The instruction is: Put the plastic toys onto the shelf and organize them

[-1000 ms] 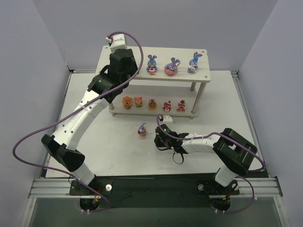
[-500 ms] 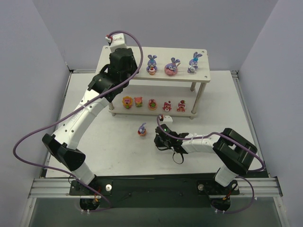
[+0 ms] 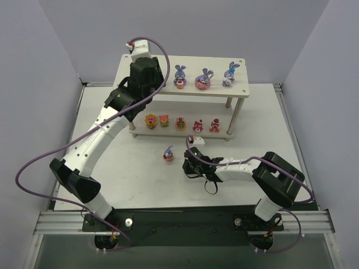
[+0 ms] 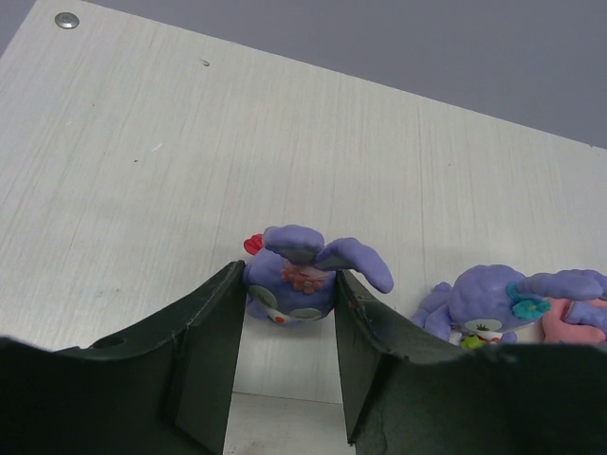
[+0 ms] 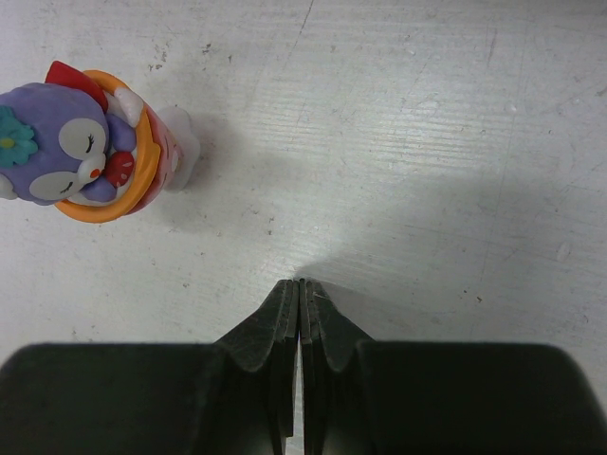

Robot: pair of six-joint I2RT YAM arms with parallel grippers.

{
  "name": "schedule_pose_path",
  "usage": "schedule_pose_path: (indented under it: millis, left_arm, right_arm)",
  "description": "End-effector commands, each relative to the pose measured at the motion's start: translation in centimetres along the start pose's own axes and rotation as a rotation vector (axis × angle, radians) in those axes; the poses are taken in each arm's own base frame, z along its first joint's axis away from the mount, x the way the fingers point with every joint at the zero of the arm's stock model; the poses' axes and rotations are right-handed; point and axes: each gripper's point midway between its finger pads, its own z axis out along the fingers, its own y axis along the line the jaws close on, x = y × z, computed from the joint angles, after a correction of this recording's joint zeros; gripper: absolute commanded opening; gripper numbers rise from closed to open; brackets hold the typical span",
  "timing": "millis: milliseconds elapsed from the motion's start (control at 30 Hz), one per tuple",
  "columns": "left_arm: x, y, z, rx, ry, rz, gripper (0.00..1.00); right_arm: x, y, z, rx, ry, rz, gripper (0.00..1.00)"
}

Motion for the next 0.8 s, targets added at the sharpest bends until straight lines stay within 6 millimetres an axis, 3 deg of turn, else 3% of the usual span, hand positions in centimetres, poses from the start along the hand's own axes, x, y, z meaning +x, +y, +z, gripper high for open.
schedule_pose_path:
  millis: [0,400,767]
  left_arm:
    - [-0.9,0.1,-0.8,0.028,-0.014,0.003,0.51]
    - [-1.9,0.0,-1.5,0.051,-0.049,-0.004,0.67]
    - [-3.0,0.9,-3.2,0.052,-0.075,-0.004,0.71]
  right_arm:
    - [0.8,-1.1,0.3,0.045,0.035,-0.01,0.02]
    - [0.8,-1.2,0.3,0.048,0.037,-0.013,0.02]
    - [0.5,-1.1,0.2,0.05,0.031,-0.011,0.02]
